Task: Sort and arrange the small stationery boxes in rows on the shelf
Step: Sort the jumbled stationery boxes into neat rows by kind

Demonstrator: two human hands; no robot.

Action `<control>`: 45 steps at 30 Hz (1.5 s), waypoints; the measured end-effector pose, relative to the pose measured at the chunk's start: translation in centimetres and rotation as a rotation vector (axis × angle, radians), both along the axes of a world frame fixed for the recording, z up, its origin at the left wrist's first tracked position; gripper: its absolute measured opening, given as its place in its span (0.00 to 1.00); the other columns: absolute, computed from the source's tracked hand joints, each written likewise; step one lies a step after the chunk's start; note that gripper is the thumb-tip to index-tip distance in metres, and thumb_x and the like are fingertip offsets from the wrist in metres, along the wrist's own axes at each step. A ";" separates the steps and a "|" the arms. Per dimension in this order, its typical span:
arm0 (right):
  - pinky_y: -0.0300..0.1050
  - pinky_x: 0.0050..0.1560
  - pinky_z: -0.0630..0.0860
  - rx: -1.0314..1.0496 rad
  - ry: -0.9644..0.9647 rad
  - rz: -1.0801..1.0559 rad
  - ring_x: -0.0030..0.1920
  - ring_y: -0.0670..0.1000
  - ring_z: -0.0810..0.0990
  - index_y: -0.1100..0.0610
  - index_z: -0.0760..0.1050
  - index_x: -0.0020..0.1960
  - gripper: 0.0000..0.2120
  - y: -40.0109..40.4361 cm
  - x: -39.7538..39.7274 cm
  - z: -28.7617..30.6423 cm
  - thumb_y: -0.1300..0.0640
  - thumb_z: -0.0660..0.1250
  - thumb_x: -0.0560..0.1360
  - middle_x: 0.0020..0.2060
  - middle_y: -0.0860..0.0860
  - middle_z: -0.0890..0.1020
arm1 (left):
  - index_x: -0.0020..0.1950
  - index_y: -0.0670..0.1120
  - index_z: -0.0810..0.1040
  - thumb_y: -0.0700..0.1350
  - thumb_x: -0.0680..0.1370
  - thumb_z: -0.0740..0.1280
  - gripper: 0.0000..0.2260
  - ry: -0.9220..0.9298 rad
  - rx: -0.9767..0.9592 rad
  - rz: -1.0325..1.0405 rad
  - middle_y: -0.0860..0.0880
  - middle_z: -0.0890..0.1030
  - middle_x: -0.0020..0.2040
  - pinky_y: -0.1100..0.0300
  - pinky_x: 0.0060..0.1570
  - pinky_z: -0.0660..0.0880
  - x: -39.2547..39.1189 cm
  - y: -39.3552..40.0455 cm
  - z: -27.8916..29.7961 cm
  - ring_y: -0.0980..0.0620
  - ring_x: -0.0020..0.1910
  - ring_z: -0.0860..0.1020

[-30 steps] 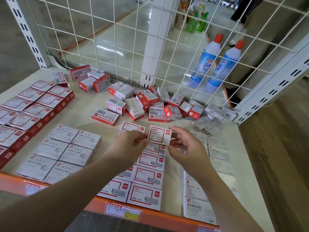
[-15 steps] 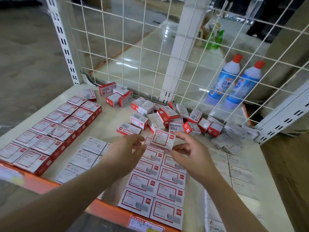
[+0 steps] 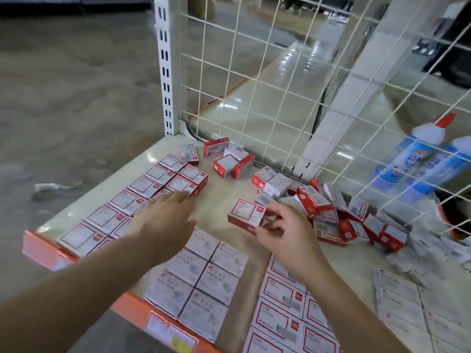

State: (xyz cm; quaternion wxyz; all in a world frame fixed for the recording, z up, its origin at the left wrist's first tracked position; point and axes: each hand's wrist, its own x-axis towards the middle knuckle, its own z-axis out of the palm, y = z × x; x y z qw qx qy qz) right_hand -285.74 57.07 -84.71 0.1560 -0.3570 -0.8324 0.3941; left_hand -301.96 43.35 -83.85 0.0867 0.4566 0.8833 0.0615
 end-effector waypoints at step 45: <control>0.53 0.44 0.79 0.197 -0.086 -0.030 0.39 0.53 0.81 0.60 0.80 0.41 0.05 4.3 -17.9 -1.4 0.60 0.72 0.67 0.36 0.51 0.83 | 0.59 0.54 0.77 0.54 0.80 0.53 0.16 -0.109 0.148 0.007 0.55 0.75 0.58 0.57 0.53 0.73 -10.4 4.3 -2.6 0.53 0.59 0.72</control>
